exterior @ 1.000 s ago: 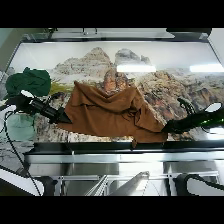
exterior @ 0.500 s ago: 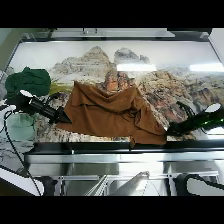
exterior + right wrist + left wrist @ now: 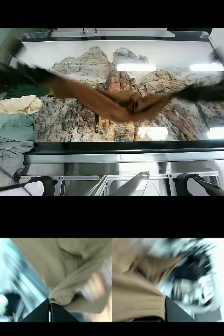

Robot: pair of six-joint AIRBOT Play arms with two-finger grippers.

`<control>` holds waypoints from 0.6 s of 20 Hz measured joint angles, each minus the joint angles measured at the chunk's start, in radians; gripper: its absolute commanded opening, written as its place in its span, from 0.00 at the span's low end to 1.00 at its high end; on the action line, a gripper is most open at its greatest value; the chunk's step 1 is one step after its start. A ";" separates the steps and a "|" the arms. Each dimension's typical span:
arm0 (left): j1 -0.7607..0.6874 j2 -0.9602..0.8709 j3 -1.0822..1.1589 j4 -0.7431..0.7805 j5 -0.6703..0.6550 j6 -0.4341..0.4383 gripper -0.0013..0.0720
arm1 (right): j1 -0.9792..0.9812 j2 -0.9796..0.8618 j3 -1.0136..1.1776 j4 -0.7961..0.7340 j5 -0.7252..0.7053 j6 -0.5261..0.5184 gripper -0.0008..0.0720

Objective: Fold the shirts.

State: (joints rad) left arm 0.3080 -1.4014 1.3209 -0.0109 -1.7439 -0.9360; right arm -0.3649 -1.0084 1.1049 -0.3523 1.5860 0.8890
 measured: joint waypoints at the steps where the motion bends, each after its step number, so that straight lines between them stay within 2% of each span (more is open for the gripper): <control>1: 0.026 0.079 0.026 -0.140 -0.033 0.010 0.05 | -0.023 0.065 0.068 0.082 -0.017 -0.015 0.03; 3: 0.101 0.247 0.089 -0.369 -0.057 0.026 0.05 | -0.071 0.201 0.196 0.171 -0.124 -0.045 0.03; 5: 0.215 0.399 0.156 -0.460 -0.018 0.025 0.05 | -0.098 0.317 0.284 0.167 -0.281 -0.058 0.03; 7: 0.346 0.520 0.206 -0.396 0.067 -0.015 0.05 | -0.113 0.394 0.332 0.143 -0.414 -0.061 0.03; 9: 0.448 0.615 0.203 -0.266 0.159 -0.068 0.05 | -0.119 0.411 0.353 0.124 -0.474 -0.046 0.03; 12: 0.473 0.660 0.077 -0.119 0.252 -0.103 0.05 | -0.109 0.322 0.324 0.108 -0.484 0.037 0.03</control>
State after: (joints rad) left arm 0.7815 -0.7410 1.3975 -0.1299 -1.4921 -1.0393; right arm -0.4736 -0.6868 1.4288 -0.2443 1.1019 0.9257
